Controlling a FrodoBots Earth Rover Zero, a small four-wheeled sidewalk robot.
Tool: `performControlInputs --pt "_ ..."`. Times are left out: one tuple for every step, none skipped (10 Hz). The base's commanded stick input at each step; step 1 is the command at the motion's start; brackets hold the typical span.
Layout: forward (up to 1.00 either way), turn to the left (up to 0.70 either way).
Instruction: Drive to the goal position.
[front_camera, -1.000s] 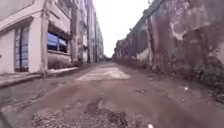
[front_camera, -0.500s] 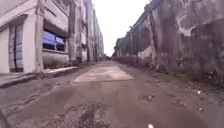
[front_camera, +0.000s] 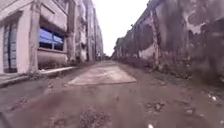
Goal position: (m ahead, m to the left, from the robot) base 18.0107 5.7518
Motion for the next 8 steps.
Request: performControlInputs --pt "0.70 0.00" --pt "0.70 0.00" --pt "0.70 0.00" --pt "0.70 0.00" --pt "0.70 0.00" --pt "0.70 0.00" --pt "0.70 0.00" --pt "0.70 0.00"
